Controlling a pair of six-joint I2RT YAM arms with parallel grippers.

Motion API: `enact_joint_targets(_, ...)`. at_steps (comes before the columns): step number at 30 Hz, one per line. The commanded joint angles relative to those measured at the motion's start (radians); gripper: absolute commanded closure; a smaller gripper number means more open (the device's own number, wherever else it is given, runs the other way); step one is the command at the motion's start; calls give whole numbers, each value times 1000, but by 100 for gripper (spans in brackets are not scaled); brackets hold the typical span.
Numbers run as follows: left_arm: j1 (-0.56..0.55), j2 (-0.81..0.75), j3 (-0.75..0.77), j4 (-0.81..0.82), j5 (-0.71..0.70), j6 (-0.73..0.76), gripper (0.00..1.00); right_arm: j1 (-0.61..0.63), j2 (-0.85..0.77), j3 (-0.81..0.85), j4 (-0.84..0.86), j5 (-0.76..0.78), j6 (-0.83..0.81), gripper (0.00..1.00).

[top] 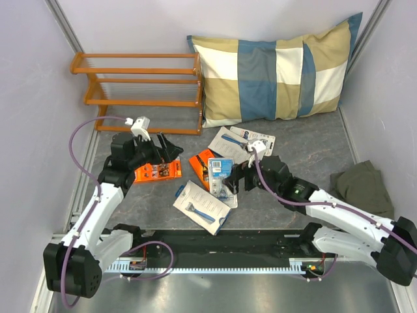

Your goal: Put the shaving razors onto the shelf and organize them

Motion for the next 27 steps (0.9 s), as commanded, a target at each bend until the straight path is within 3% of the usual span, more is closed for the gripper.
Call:
enact_joint_targets(1, -3, -78, -13, -108, 81, -58, 0, 81, 21, -44, 51, -3, 34, 2)
enact_joint_targets(5, -3, -138, -58, -208, 123, -101, 0, 124, 58, -88, 52, -3, 52, 2)
enact_joint_targets(13, -8, -276, -187, -247, 160, -193, 0, 128, 80, -177, 117, -71, 107, 2)
enact_joint_targets(21, -9, -275, -187, -248, 164, -194, 0, 128, 121, -246, 295, -221, 198, 2)
enact_joint_targets(27, -13, -276, -184, -248, 178, -190, 0, 128, 167, -274, 362, -268, 245, 9)
